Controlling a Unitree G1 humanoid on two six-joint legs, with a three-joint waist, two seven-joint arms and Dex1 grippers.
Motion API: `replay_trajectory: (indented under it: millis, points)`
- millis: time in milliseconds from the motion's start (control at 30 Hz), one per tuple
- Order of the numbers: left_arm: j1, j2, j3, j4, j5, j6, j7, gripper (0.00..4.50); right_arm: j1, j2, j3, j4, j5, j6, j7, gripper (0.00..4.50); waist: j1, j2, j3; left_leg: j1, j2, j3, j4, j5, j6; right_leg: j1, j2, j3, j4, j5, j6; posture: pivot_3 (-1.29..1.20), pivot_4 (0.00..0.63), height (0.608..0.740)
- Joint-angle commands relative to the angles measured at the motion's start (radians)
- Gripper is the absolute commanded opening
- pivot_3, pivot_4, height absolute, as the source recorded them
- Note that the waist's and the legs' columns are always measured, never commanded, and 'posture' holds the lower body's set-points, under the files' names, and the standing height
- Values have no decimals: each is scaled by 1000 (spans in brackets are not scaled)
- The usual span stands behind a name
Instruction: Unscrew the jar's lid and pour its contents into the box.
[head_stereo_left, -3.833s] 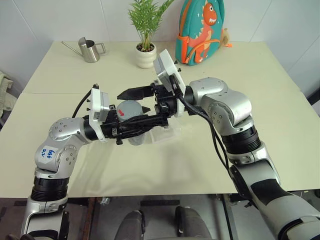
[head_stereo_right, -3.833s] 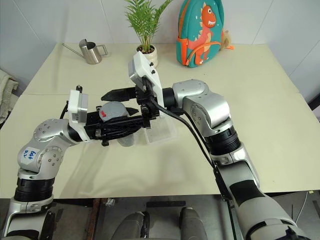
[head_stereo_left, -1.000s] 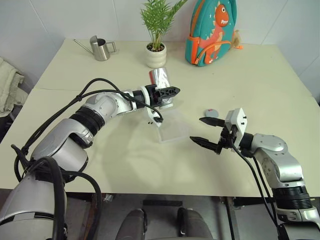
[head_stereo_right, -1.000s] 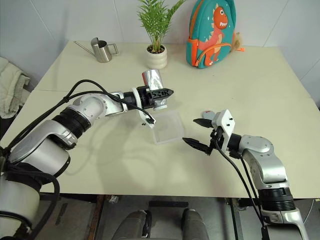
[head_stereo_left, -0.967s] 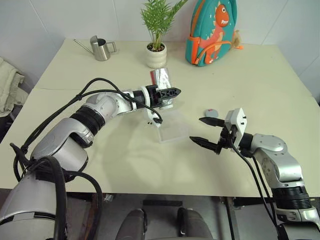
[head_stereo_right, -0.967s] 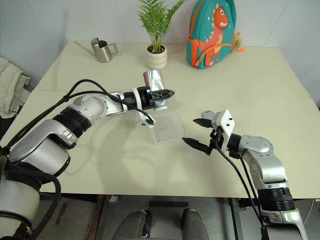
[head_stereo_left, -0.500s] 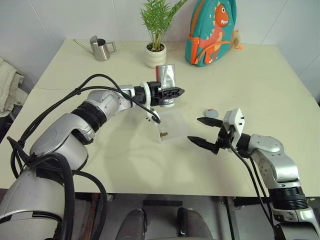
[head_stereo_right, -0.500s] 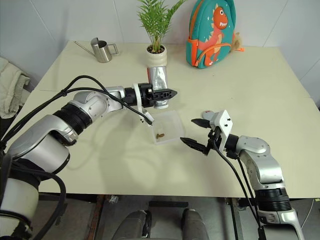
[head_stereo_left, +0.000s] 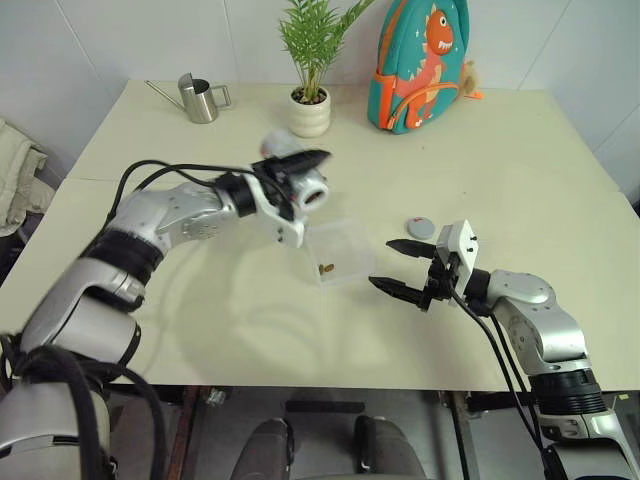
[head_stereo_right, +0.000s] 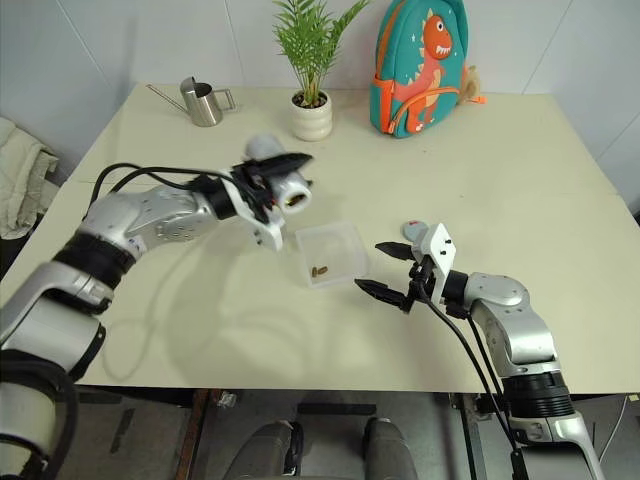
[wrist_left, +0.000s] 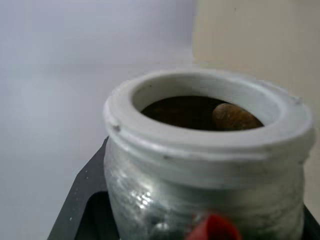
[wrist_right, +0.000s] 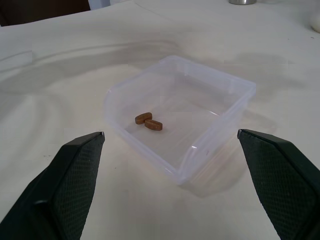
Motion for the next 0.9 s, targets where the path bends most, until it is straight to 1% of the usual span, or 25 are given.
replay_trajectory:
  millis: [33,100,133,167,200,233,300,367,433,533,633,833,900]
  points:
    - [44,-5,246,-66,-339,313,-202,2184,-18,0,-8,-7,6,-26,15,4477,-6,0,0,0,0,0,1,0,0,0,0,0,1,0,0,0,150,740]
    - [91,-5,378,-101,-462,476,-238,2184,-24,1,-5,-3,5,-28,21,4477,-11,0,0,0,0,-1,3,-1,1,1,1,-1,1,0,0,0,150,740]
    - [120,-5,453,-122,-530,580,-237,2184,-28,2,-3,2,4,-30,25,4477,-16,0,0,0,0,-2,3,-1,1,1,1,-1,1,1,0,0,150,740]
    - [149,-4,509,-151,-569,655,-230,2184,-32,3,-1,6,2,-31,28,4477,-19,0,0,0,0,-3,4,-1,2,2,1,0,1,1,0,0,150,740]
    - [193,-7,586,-184,-640,727,-236,2184,-40,4,1,12,1,-34,32,4477,-22,0,0,0,0,-5,4,-1,2,2,0,0,2,1,0,0,150,740]
    - [225,-12,638,-216,-682,778,-242,2184,-45,4,3,17,0,-36,35,4477,-25,-1,-1,1,0,-8,4,-2,3,2,0,0,1,1,1,0,150,740]
    - [311,-27,766,-269,-754,860,-193,2184,-64,6,6,40,-6,-45,43,4477,-25,-1,-1,1,0,-8,4,-2,3,2,0,0,2,1,1,0,150,740]
    - [408,-39,842,-324,-763,861,-160,2184,-84,9,10,62,-12,-54,50,4477,-31,-1,-1,2,3,-8,4,-3,3,1,0,1,2,1,1,0,150,740]
    - [491,-60,897,-360,-765,853,-137,2184,-104,12,17,81,-14,-61,58,4477,-30,-2,-1,2,5,-8,4,-3,3,1,0,0,2,2,1,0,150,740]
    - [595,-94,949,-379,-748,798,-113,2184,-132,21,30,114,-26,-81,71,4477,-24,-2,-2,1,6,-8,5,-4,2,1,0,0,1,2,1,0,150,740]
    - [645,-153,1021,-397,-804,749,-112,2184,-154,22,36,146,-38,-104,90,4477,-12,-3,-2,1,6,-9,5,-4,2,2,0,-1,0,2,0,0,150,740]
    - [747,-150,1010,-396,-759,712,-173,2184,-206,14,21,243,-65,-181,118,4477,-19,-4,-3,2,6,-8,5,-4,2,2,-1,0,-1,4,0,0,150,740]
    - [764,-156,1016,-395,-761,702,-182,2879,-216,14,16,254,-64,-199,128,4500,-20,-4,-3,2,7,-8,4,-5,2,2,0,0,-1,4,-1,0,150,740]
